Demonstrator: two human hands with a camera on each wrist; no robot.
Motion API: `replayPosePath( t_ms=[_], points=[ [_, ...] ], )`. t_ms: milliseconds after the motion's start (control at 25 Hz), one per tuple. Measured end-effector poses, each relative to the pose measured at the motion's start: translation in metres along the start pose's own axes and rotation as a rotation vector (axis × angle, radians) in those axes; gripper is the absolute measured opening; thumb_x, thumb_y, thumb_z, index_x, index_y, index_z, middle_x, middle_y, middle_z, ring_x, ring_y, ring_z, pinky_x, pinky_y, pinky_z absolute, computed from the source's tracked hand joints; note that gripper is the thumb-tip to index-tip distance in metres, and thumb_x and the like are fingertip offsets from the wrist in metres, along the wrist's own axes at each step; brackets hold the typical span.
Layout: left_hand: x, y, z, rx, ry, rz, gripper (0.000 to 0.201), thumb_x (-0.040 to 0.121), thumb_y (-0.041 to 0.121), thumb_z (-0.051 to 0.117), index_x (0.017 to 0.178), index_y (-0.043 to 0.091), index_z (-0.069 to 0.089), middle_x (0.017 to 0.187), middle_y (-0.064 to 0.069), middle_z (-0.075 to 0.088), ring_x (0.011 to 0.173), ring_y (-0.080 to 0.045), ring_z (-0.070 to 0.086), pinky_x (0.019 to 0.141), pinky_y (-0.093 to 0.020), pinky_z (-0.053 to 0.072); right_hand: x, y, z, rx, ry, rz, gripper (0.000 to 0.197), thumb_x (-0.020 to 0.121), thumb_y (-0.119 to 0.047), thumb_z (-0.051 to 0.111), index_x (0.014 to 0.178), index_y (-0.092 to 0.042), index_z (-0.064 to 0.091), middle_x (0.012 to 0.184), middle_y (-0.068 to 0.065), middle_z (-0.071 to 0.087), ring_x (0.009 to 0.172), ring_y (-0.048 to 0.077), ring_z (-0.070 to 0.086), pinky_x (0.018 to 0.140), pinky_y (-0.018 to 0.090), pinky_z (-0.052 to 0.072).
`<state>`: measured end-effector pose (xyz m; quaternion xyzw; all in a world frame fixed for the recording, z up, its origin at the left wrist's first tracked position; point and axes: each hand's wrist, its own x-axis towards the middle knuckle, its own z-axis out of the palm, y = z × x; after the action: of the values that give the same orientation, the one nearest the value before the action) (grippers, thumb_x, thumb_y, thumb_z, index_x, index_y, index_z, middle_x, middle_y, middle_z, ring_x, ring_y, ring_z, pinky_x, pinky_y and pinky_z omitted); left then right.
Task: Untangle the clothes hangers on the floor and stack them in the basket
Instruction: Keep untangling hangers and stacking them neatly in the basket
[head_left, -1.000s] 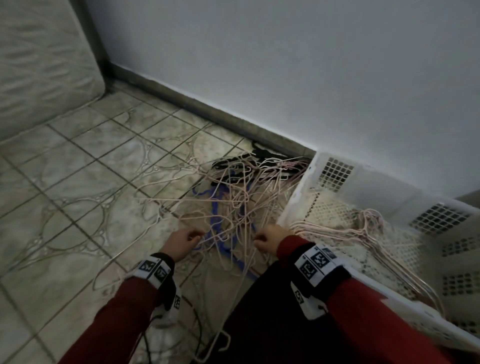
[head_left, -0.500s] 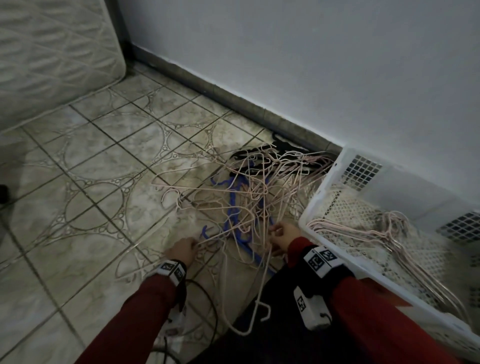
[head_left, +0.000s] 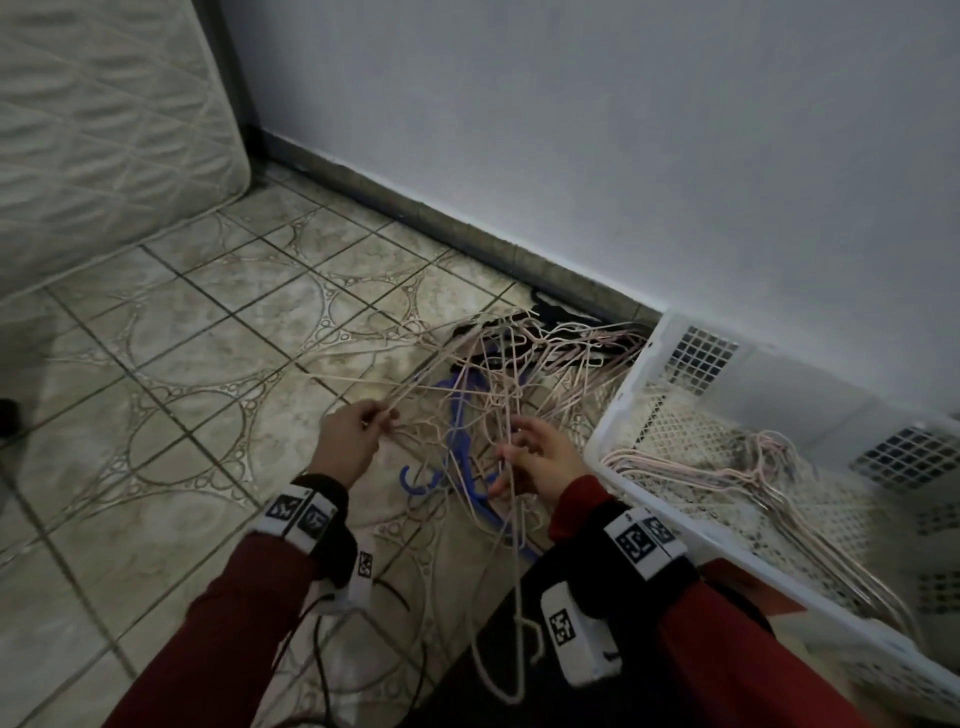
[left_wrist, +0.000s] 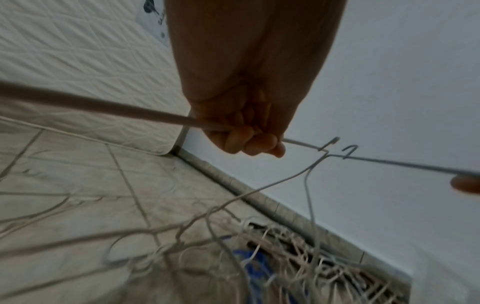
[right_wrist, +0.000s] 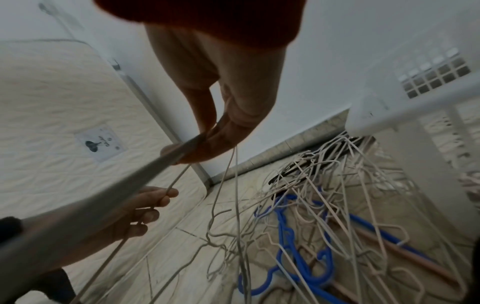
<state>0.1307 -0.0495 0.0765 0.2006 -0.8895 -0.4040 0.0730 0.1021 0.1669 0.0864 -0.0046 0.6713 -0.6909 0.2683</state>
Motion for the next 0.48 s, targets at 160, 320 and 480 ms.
replayPosePath(
  t_ms=[160, 320, 480],
  points=[
    [0.009, 0.031, -0.025, -0.201, 0.054, -0.015, 0.019, 0.093, 0.011, 0.047, 0.095, 0.005, 0.066, 0.073, -0.004, 0.062, 0.038, -0.001, 0.048, 0.037, -0.011, 0.036, -0.008, -0.007, 0.002, -0.014, 0.006, -0.063, 0.038, 0.091, 0.012, 0.034, 0.127, 0.002, 0.037, 0.072, 0.010, 0.051, 0.030, 0.009, 0.053, 0.033, 0.018, 0.044],
    [0.013, 0.045, -0.045, -0.365, 0.049, -0.031, 0.017, 0.095, 0.008, 0.043, 0.092, 0.007, 0.060, 0.066, -0.003, 0.054, 0.026, -0.001, 0.038, 0.029, -0.009, 0.027, -0.004, 0.010, 0.000, -0.084, 0.179, 0.020, 0.033, 0.093, 0.010, 0.030, 0.123, 0.002, 0.041, 0.065, 0.006, 0.045, 0.021, 0.001, 0.039, 0.025, 0.012, 0.032],
    [0.003, 0.036, -0.047, -0.342, 0.016, -0.034, 0.016, 0.094, 0.005, 0.044, 0.088, 0.007, 0.059, 0.064, -0.006, 0.052, 0.024, -0.002, 0.038, 0.028, -0.009, 0.026, 0.014, 0.039, -0.012, -0.212, 0.272, 0.164, 0.031, 0.092, 0.007, 0.026, 0.113, -0.006, 0.045, 0.058, 0.005, 0.043, 0.018, 0.002, 0.036, 0.025, 0.010, 0.028]
  ],
)
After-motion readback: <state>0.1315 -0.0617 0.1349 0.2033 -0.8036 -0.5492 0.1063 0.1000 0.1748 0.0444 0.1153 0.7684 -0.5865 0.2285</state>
